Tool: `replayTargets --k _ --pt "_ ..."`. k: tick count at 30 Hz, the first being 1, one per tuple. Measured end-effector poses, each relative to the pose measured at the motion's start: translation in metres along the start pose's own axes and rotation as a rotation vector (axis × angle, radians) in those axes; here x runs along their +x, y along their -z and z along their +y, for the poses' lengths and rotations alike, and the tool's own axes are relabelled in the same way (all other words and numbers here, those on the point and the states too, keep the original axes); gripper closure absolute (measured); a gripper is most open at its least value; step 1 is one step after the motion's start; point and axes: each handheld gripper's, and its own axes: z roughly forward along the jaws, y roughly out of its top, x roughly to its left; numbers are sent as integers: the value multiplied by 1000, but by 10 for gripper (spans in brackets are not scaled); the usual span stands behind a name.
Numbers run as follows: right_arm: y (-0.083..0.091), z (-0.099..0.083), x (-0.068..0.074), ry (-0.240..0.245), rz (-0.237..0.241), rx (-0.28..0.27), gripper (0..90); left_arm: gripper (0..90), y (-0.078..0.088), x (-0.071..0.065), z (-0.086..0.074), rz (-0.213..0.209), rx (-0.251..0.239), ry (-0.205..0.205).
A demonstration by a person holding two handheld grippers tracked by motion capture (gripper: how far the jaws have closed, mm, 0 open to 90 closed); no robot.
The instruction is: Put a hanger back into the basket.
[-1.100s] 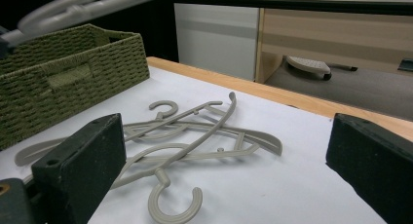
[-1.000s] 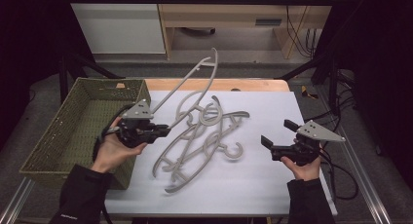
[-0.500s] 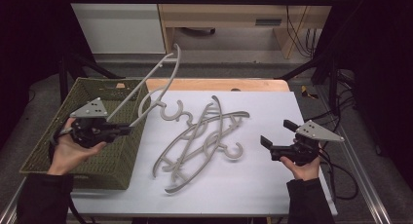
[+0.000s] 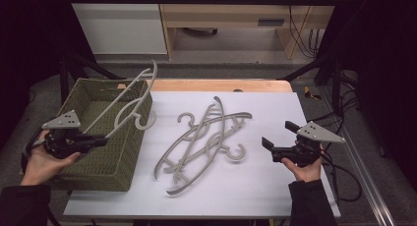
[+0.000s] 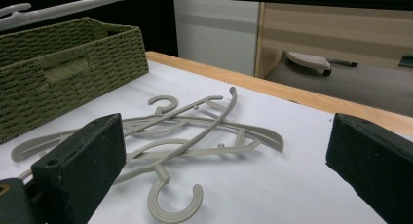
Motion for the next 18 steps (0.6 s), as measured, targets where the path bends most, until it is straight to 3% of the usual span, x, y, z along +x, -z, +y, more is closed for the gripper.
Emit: replayTargets --k 7,18 --pt "-1 0 1 1 -1 5 12 823 5 19 -25 -18 31 41" --pt "-3 -1 1 1 0 8 12 823 5 39 -45 -47 52 85"
